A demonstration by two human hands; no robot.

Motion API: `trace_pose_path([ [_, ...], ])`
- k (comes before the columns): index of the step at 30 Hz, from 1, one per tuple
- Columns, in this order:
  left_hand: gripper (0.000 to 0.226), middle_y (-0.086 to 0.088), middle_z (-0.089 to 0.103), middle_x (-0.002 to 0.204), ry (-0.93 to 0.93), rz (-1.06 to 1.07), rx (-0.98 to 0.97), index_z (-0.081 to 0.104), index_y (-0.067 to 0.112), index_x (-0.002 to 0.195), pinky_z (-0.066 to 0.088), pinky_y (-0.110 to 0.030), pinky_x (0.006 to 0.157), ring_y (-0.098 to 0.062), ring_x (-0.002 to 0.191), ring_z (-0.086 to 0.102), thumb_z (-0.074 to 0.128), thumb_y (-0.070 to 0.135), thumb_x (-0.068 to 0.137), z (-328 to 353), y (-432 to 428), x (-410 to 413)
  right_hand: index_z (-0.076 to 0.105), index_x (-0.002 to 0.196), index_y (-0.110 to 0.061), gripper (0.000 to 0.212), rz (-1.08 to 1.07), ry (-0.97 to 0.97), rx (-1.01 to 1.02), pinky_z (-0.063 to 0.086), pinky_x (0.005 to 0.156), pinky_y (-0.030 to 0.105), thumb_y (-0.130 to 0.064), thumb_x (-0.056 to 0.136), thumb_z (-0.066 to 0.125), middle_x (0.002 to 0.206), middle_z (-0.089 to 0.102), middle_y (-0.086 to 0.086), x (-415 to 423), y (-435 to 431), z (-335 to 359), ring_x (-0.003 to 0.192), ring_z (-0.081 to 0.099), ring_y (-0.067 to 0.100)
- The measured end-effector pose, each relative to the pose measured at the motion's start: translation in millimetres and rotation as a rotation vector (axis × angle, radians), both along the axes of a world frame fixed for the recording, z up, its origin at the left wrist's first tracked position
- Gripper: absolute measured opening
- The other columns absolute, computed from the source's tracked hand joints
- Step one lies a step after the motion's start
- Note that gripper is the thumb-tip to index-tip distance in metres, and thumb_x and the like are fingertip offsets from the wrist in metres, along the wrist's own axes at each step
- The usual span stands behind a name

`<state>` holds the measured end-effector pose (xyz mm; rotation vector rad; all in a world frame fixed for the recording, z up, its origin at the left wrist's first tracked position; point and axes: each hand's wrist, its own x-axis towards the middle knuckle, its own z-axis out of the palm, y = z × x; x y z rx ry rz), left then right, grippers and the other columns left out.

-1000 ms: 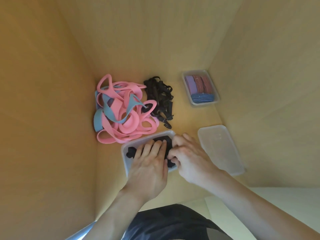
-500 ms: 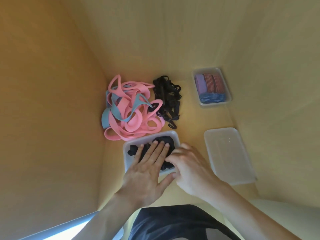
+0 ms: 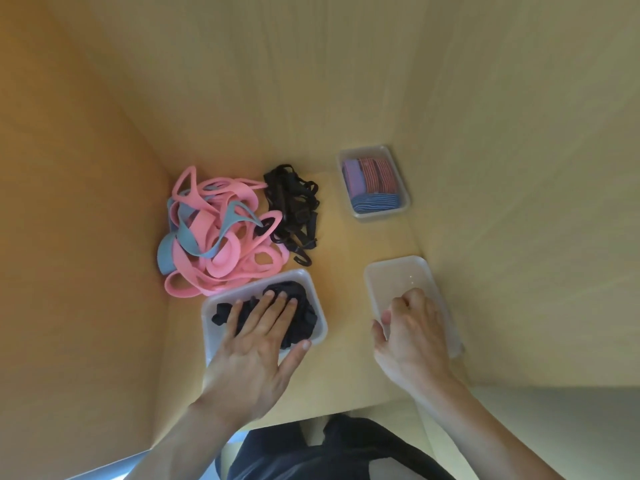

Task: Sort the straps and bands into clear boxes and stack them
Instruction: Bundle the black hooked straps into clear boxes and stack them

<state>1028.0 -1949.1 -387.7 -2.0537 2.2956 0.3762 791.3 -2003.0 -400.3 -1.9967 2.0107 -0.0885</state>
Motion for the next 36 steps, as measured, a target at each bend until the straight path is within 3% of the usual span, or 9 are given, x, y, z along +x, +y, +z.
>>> trace_pose_path([
  [9, 0.079, 0.008, 0.025, 0.165, 0.058, 0.016, -0.018, 0.030, 0.025, 0.158, 0.004, -0.047, 0.126, -0.005, 0.153, 0.000, 0.005, 0.070, 0.098, -1, 1, 0, 0.066, 0.106, -0.016, 0.028, 0.022, 0.147, -0.011, 0.034, 0.094, 0.033, -0.039, 0.098, 0.053, 0.115, 0.044, 0.000, 10, -5, 2, 0.111, 0.046, 0.022],
  [15, 0.078, 0.008, 0.027, 0.164, 0.083, 0.026, -0.042, 0.032, 0.024, 0.157, 0.004, -0.047, 0.126, -0.004, 0.153, 0.003, 0.008, 0.070, 0.098, 0, 1, -1, 0.065, 0.107, -0.013, 0.027, 0.021, 0.097, -0.033, 0.035, 0.095, 0.032, -0.038, 0.098, 0.059, 0.113, 0.045, -0.001, 11, -4, 22, 0.109, 0.048, 0.021],
  [19, 0.081, 0.011, 0.021, 0.166, 0.127, 0.028, -0.027, 0.025, 0.028, 0.159, -0.003, -0.043, 0.126, -0.003, 0.153, -0.003, 0.005, 0.073, 0.094, 3, 1, 0, 0.068, 0.092, -0.011, 0.018, 0.067, 0.000, -0.120, 0.041, 0.090, 0.035, -0.029, 0.094, 0.068, 0.106, 0.050, 0.002, 16, 2, 41, 0.101, 0.053, 0.024],
  [22, 0.079, 0.012, 0.024, 0.164, 0.258, 0.049, -0.006, 0.027, 0.030, 0.158, -0.004, -0.039, 0.126, -0.002, 0.153, 0.002, 0.012, 0.073, 0.093, 9, 1, 2, 0.066, 0.075, -0.009, 0.018, 0.081, -0.127, -0.212, 0.047, 0.080, 0.041, -0.016, 0.084, 0.080, 0.095, 0.054, 0.005, 15, 8, 52, 0.088, 0.056, 0.027],
  [25, 0.061, 0.008, 0.041, 0.157, 0.360, 0.090, -0.029, 0.041, 0.028, 0.151, 0.004, -0.036, 0.126, -0.006, 0.151, 0.021, 0.038, 0.061, 0.099, 17, -4, 4, 0.058, 0.068, -0.018, 0.027, 0.100, -0.247, -0.219, 0.045, 0.079, 0.037, -0.016, 0.082, 0.081, 0.093, 0.051, -0.002, 13, 12, 58, 0.085, 0.051, 0.019],
  [28, 0.040, 0.010, 0.057, 0.138, 0.359, 0.140, -0.094, 0.056, 0.028, 0.135, 0.008, -0.034, 0.123, -0.010, 0.138, 0.042, 0.053, 0.045, 0.098, 25, -12, 1, 0.047, 0.066, -0.027, 0.038, 0.064, -0.391, -0.093, 0.044, 0.090, 0.034, -0.021, 0.088, 0.076, 0.097, 0.046, -0.010, 11, 9, 54, 0.092, 0.048, 0.012],
  [30, 0.033, 0.006, 0.060, 0.129, 0.317, 0.152, -0.152, 0.063, 0.024, 0.124, 0.018, -0.039, 0.120, -0.018, 0.129, 0.049, 0.060, 0.036, 0.094, 31, -15, -6, 0.049, 0.067, -0.029, 0.034, 0.018, -0.450, -0.002, 0.045, 0.093, 0.034, -0.026, 0.090, 0.075, 0.099, 0.045, -0.015, 10, 6, 51, 0.097, 0.052, 0.012],
  [33, 0.028, -0.006, 0.057, 0.116, 0.219, 0.152, -0.289, 0.068, 0.015, 0.110, 0.043, -0.044, 0.098, -0.030, 0.107, 0.053, 0.067, 0.024, 0.083, 34, -13, -23, 0.054, 0.070, -0.027, 0.028, -0.023, -0.498, 0.054, 0.046, 0.092, 0.032, -0.029, 0.091, 0.074, 0.100, 0.046, -0.016, 9, 5, 47, 0.102, 0.054, 0.014],
  [36, 0.023, -0.007, 0.055, 0.109, 0.255, 0.158, -0.387, 0.068, 0.013, 0.103, 0.045, -0.041, 0.085, -0.030, 0.097, 0.051, 0.062, 0.020, 0.082, 38, -13, -41, 0.056, 0.072, -0.024, 0.026, -0.030, -0.527, 0.044, 0.046, 0.091, 0.030, -0.029, 0.091, 0.074, 0.099, 0.048, -0.016, 8, 4, 47, 0.102, 0.055, 0.015],
])
